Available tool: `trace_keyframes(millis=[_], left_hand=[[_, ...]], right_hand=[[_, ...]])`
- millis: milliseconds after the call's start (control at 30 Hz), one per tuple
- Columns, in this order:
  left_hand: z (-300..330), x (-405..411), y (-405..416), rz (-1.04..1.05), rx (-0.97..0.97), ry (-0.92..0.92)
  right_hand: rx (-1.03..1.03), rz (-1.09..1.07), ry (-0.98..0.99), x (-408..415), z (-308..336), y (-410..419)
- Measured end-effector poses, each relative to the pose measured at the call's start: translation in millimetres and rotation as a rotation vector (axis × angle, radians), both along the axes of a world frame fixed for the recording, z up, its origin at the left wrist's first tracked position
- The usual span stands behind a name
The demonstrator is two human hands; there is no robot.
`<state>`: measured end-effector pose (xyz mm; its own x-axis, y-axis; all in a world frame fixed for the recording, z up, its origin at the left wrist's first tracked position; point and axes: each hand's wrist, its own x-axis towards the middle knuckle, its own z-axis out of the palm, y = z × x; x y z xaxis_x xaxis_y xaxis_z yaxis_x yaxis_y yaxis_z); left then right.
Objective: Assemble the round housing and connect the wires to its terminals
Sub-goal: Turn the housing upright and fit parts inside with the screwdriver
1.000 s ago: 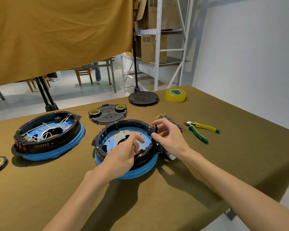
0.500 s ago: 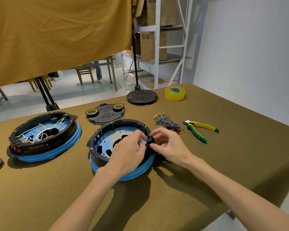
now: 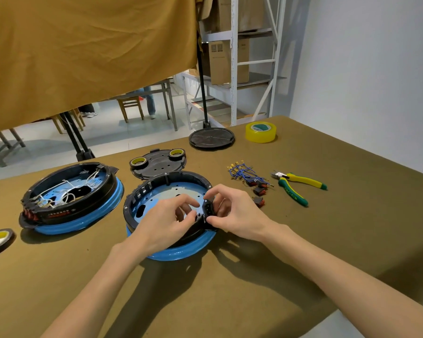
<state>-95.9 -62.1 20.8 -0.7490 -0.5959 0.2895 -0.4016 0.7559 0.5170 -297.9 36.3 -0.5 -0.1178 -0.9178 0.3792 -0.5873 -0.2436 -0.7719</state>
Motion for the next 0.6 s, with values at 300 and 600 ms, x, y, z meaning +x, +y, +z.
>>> trace_keyframes(millis=[300,600], left_hand=[[6,-19,10,-0.050,0.189,0.115],[7,-14,-4,-0.012,0.390,0.202]], right_hand=[[-0.080,-0.036,0.039,7,3,1],[0.090,-0.093,0.350,-6,7,-2]])
